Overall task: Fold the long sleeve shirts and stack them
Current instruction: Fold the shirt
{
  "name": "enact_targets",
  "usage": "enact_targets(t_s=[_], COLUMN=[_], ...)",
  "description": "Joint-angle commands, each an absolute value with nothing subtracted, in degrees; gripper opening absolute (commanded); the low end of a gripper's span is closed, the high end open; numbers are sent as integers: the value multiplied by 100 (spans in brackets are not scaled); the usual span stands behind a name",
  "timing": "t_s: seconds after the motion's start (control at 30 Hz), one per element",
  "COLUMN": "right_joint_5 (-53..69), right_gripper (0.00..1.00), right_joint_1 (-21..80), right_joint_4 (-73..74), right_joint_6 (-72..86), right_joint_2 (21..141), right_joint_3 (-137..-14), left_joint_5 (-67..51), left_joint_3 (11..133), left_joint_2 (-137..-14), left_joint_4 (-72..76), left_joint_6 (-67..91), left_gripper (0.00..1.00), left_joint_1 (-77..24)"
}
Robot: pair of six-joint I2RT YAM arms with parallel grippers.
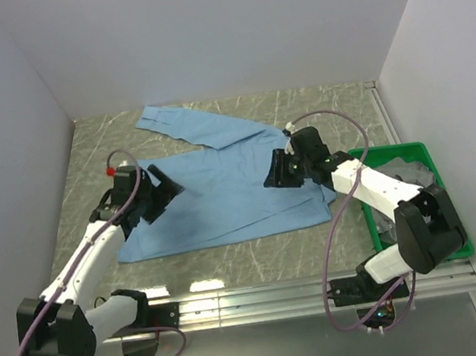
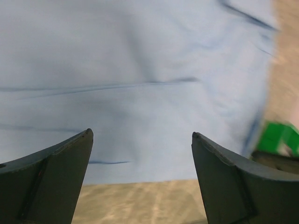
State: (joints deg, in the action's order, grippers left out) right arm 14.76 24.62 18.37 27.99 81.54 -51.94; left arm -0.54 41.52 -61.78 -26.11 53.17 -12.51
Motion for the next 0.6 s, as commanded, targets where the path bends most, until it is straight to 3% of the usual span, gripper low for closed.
enact_targets(t_s=[0.0, 0.23, 0.57], right_joint_5=[2627, 2980, 2777], right_gripper=[49, 44, 40], right_joint_1=[2496, 2496, 2277], right_joint_4=[345, -676, -598], right_joint_6=[3418, 4078, 4034], right_joint_2=[8305, 9008, 9746], right_joint_3=[-5221, -4983, -4703], left_joint_5=[-1036, -1309, -1460], left_joint_3=[4517, 5404, 6284], left_joint_2=[-6590, -8207, -10353], left_joint_4=[-1444, -274, 18], left_joint_6=[5510, 5695, 5521], left_gripper=[92, 85, 67], left_joint_1=[-1660, -2635, -2812])
